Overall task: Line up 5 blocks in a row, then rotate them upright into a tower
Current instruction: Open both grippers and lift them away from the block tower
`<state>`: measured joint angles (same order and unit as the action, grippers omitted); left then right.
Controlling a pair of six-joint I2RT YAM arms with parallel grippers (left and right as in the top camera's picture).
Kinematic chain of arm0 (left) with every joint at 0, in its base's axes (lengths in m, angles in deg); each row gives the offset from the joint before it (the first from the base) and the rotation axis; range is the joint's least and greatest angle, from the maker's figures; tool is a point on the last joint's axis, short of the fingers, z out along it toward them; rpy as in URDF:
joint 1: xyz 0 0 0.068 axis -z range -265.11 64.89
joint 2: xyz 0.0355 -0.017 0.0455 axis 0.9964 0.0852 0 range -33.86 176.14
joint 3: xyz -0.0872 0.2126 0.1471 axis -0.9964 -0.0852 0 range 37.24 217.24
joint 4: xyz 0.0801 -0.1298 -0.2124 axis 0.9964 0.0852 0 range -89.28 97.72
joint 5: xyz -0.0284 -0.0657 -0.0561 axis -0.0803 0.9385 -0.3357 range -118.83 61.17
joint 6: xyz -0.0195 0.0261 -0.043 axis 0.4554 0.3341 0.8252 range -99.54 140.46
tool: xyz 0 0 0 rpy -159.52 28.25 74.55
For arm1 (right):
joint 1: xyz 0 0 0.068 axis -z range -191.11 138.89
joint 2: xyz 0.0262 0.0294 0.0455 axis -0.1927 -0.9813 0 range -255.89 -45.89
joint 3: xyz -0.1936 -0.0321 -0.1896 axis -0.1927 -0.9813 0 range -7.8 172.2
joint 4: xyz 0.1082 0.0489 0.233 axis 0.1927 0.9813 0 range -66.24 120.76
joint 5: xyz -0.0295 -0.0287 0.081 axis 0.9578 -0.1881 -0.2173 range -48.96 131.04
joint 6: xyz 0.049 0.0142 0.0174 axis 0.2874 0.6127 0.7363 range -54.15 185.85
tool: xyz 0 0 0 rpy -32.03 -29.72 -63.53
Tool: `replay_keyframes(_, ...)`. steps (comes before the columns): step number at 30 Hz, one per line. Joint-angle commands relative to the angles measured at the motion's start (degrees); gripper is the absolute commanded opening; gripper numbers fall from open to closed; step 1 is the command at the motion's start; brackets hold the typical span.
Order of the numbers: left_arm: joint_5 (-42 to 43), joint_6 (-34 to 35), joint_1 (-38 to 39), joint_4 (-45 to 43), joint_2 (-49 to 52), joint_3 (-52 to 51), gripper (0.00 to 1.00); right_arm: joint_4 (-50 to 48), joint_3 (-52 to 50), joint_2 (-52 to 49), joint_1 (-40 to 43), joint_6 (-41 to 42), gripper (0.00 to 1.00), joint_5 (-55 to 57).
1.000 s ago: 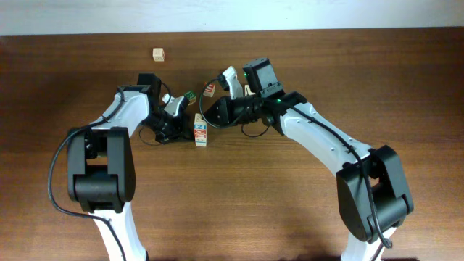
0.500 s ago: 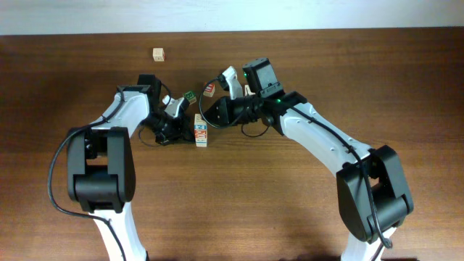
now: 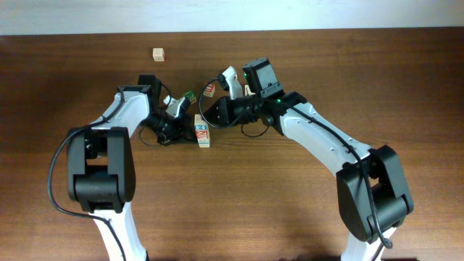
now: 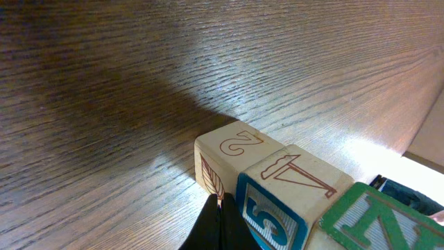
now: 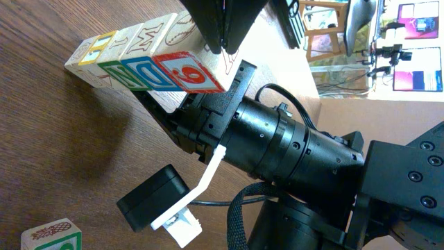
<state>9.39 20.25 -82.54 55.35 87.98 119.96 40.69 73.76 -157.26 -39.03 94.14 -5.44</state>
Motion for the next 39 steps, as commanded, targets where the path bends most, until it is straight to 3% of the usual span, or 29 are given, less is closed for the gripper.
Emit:
replay_keyframes(1,2.95,-0.68,0.57,-0.39,-0.02,0.61,0.0,1.36,-1.27,-1.81,-1.05,-0.33,0.04,3.65)
replay_keyframes(5,1.09,-0.63,-1.46,-0.94,-0.02,1.7,0.0,1.53,-1.27,-1.81,-1.05,-0.33,0.05,3.67)
replay_keyframes(15,-12.81,1.97,-5.62,0.13,-0.02,4.39,0.0,1.73,-1.16,-1.81,-1.05,-0.33,0.04,3.65)
replay_keyframes(39,-12.81,1.95,-5.62,0.09,-0.02,4.39,0.0,5.31,5.38,-1.79,-1.05,-0.37,0.05,1.44)
